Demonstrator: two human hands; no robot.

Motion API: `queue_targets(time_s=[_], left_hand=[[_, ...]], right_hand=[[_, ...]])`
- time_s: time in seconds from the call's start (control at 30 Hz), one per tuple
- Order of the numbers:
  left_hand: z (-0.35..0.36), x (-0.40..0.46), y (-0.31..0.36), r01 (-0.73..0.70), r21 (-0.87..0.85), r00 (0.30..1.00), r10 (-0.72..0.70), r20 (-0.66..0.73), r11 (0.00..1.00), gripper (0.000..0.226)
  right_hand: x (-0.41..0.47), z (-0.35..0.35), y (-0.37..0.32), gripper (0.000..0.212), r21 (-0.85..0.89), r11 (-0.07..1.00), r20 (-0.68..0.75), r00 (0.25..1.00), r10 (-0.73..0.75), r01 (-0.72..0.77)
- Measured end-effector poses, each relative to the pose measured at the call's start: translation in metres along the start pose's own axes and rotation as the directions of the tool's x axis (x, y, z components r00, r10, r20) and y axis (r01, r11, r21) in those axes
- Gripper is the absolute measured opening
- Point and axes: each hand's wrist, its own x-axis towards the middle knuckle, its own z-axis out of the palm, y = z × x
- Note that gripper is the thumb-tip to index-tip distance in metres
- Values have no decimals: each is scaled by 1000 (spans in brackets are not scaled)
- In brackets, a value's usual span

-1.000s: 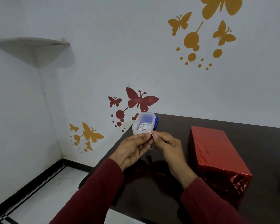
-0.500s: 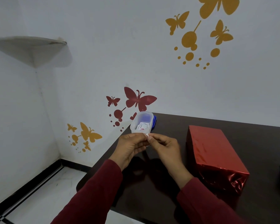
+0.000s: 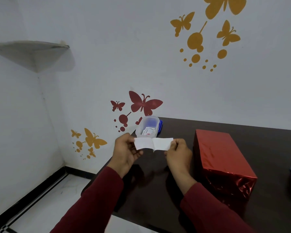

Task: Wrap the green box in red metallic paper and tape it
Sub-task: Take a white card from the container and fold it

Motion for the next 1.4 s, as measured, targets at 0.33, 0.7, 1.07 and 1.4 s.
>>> queue_targets(time_s=[0.33,0.7,1.07,1.4], left_hand=[[-11,-32,25,-95,196,990,113,-82,976,14],[60,-70,44,-218,326,957,137,254,920,15],[116,-63,22,-135,308,948,33,316,942,23],[170,-26,-5,-121,480,970,1,242,869,20]], right_hand=[[-36,-19,-29,47,-706,610,307,932,-193,359],[-50,-80,-77,13,-26,940,155,930,-332,340],[-2,-172,-86,11,505,840,228,969,92,-199],[59,-199,-58,3,133,968,-35,975,219,-212]])
